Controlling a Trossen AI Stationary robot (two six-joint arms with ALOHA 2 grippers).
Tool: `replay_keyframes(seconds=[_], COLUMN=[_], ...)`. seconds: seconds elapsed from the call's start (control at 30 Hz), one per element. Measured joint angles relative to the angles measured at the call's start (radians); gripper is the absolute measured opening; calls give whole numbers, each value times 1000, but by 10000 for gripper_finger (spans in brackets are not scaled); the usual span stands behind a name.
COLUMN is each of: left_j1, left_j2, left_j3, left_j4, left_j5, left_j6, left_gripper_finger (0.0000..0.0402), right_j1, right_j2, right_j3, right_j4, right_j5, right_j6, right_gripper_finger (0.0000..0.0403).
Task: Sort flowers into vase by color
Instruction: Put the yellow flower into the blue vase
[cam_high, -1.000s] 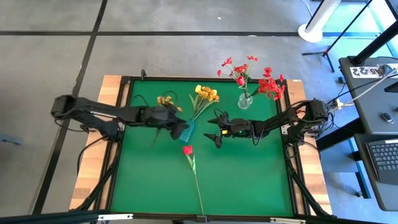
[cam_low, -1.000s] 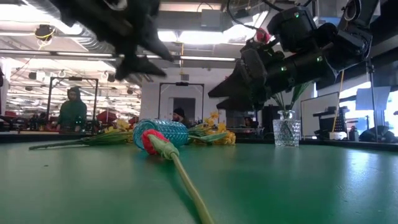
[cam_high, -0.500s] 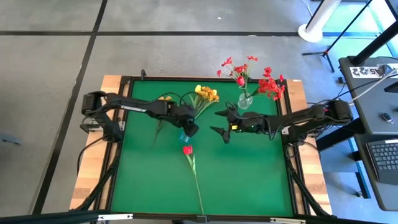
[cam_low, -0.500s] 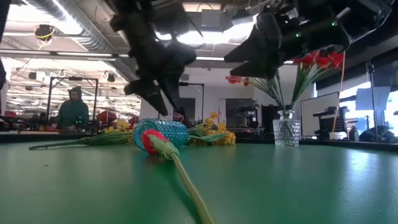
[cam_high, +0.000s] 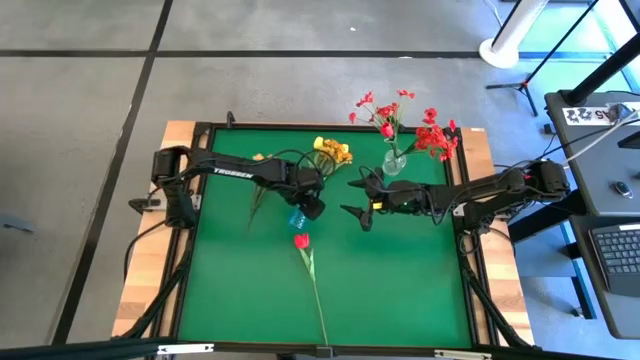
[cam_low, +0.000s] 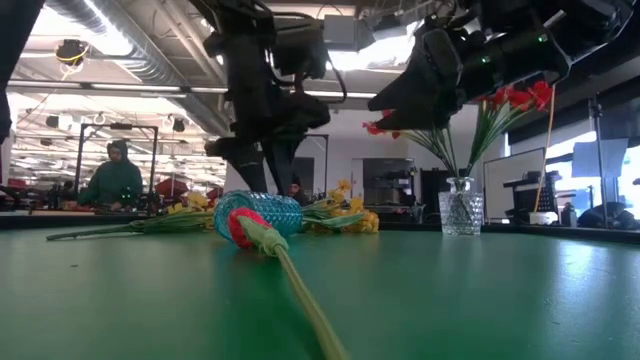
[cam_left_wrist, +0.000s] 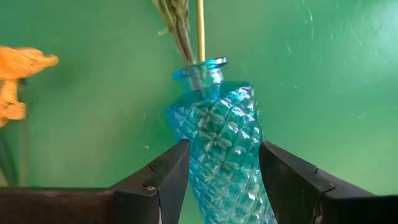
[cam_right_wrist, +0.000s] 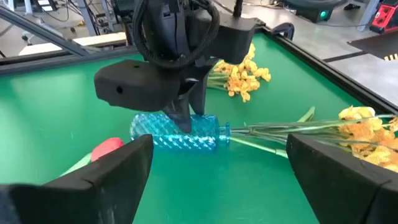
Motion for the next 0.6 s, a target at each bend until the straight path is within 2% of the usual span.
replay_keyframes(seconds=[0.4,0.6], left_j1=[-5,-5], left_j2=[30,24], left_j3=[3,19], left_j4=[40,17], left_j5=[35,35], left_j6=[-4,41], left_gripper_finger=[186,186], right_j1=[0,0], right_j2=[0,0], right_j3=[0,0], right_j4=[-13,-14], right_j5=[0,0], right_j6=[0,0], right_gripper_finger=[367,367])
